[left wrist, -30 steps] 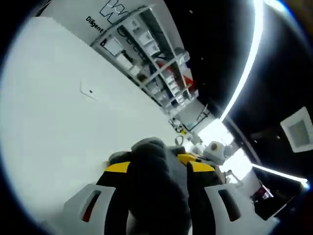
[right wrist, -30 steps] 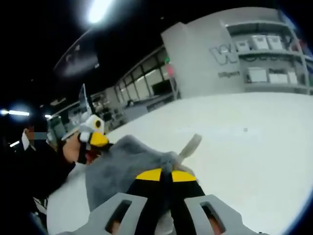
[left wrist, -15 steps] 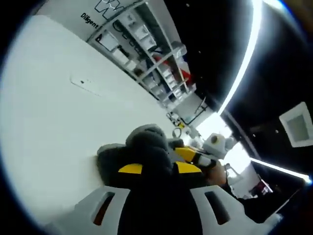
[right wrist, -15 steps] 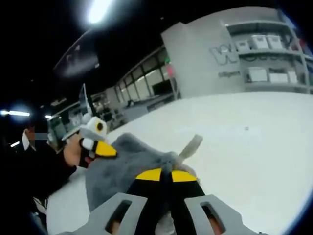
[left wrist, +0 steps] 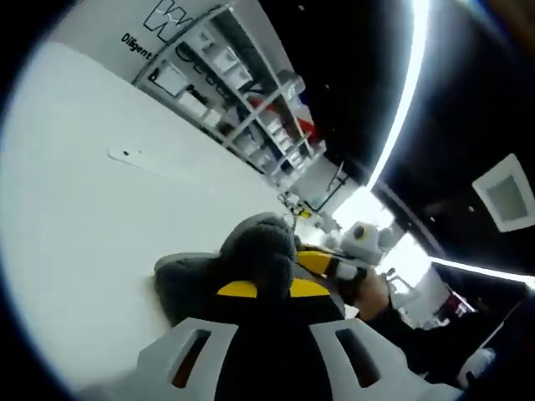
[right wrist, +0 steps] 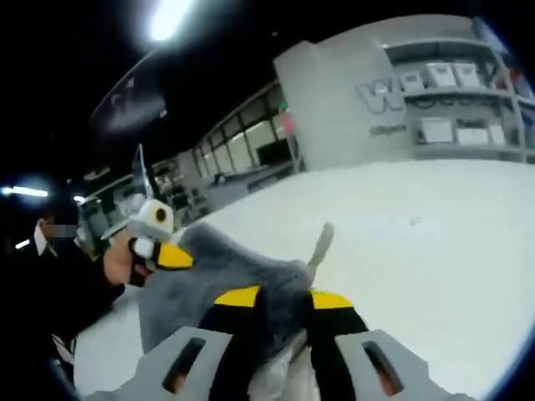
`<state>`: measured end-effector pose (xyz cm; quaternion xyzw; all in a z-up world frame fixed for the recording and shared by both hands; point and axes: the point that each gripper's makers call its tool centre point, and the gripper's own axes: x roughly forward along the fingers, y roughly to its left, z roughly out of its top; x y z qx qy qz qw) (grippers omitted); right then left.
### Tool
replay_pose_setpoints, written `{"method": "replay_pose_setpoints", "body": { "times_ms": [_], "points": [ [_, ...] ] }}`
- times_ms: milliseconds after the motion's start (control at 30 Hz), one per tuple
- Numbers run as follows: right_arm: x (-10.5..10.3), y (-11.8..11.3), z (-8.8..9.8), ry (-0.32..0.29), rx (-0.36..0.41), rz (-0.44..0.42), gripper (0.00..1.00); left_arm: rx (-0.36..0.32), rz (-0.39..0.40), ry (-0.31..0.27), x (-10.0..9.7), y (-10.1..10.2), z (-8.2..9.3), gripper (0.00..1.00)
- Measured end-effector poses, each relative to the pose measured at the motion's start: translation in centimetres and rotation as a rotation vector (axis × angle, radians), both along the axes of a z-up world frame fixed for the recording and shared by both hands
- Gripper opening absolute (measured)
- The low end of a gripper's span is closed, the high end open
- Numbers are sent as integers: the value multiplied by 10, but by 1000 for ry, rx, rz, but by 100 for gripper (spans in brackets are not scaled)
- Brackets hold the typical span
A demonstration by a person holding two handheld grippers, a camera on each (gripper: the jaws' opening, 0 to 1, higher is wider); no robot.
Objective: Open the folded towel by lifting each exposed corner and separating the folded layers until the towel lies flat within the target outline without major curled edges
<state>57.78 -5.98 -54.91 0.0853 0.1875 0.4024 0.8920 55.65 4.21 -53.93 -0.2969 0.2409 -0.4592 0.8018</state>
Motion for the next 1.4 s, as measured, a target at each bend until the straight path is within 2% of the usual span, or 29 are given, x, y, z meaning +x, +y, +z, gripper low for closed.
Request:
{"method": "replay_pose_setpoints", "body": {
  "times_ms": [67,100,200,267,333,367,533,733,833,867,1100,1300,1400],
  "points": [
    [-1,4,1,35,58,11,62,-20,-8,-24,0,-1,6,6],
    [-1,5,1,46,75,12,69,-27,-10,-30,0,-2,8,6],
    [-2,8,-3,67,89,21,80,-35,-15,-48,0,-2,12,5],
    [-2,9,-4,68,92,20,82,-51,-25,-56,-6,-7,14,5],
    [-3,10,-4,75,101,29,78,-85,-40,-70,-15,-13,20,5],
    [-3,10,-3,72,113,33,73,-91,-45,-75,-17,-14,22,5],
    [-7,15,6,15,132,76,58,-116,-87,-91,-27,-21,28,4],
    [-10,17,4,40,145,99,34,-105,-84,-94,-22,-18,28,4],
    [-12,15,8,47,158,113,9,-73,-62,-87,-24,-21,22,4],
    [-13,15,10,55,167,122,5,-61,-57,-86,-24,-21,19,4],
    [-14,13,22,12,165,132,1,-15,-26,-84,-17,-15,12,4],
    [-14,12,28,-25,158,141,0,1,-16,-107,-11,-11,13,3],
    [-16,11,32,-35,158,147,0,11,-15,-131,-15,-14,15,3]
  ]
}}
